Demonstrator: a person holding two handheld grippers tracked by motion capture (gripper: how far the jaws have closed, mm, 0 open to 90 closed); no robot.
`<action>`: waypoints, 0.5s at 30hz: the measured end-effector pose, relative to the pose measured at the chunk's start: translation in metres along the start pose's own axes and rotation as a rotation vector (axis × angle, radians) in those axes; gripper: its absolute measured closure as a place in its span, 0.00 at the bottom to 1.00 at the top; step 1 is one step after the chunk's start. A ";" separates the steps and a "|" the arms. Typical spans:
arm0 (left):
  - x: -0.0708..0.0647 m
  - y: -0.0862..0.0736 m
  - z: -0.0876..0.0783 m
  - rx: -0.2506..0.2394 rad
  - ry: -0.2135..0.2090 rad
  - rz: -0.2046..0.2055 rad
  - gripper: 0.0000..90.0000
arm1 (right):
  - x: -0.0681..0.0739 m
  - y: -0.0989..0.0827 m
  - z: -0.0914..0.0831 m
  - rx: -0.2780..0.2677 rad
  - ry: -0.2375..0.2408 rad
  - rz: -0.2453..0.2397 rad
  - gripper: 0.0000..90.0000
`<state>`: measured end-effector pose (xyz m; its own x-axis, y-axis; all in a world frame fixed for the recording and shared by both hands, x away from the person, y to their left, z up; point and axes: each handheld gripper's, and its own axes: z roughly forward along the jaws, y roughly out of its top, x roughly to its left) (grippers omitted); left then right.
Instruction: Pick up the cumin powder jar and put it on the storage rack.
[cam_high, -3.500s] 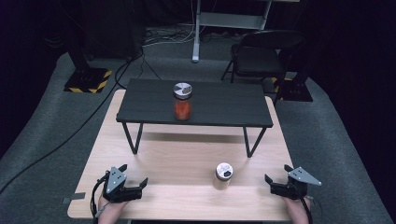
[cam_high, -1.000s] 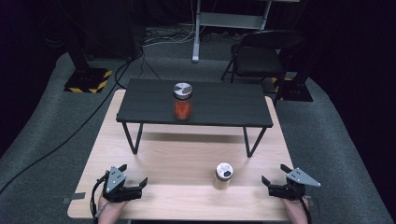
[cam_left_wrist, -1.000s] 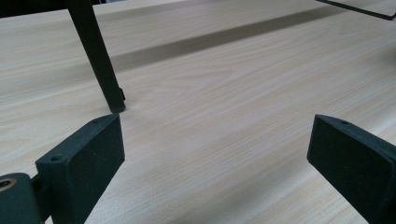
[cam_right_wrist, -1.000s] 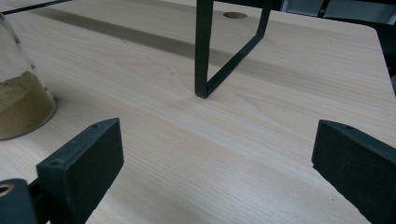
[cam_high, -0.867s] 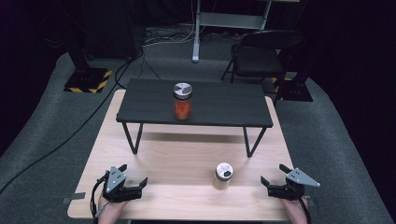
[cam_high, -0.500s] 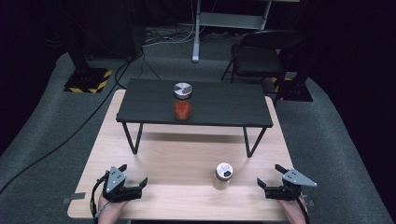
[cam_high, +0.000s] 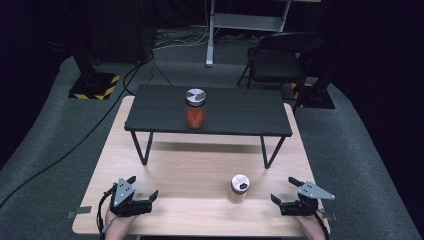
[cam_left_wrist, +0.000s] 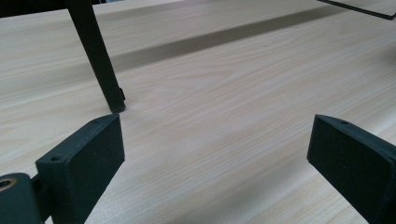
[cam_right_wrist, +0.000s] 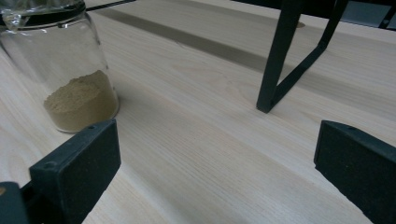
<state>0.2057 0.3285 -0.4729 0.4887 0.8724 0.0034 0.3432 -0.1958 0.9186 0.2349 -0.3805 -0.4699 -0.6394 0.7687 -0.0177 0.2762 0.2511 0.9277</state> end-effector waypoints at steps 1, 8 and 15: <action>0.000 0.000 0.000 0.000 0.000 0.000 0.04 | 0.000 0.000 0.000 0.000 0.000 0.000 0.00; 0.000 0.000 0.000 0.000 0.000 0.000 0.04 | 0.001 0.002 0.004 0.000 0.031 -0.009 0.00; 0.000 0.000 0.000 0.000 0.001 0.000 0.04 | 0.003 0.003 0.008 -0.001 0.061 -0.022 0.00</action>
<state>0.2057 0.3282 -0.4729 0.4882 0.8727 0.0041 0.3434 -0.1964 0.9185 0.2396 -0.3721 -0.4700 -0.6877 0.7258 -0.0157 0.2610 0.2673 0.9276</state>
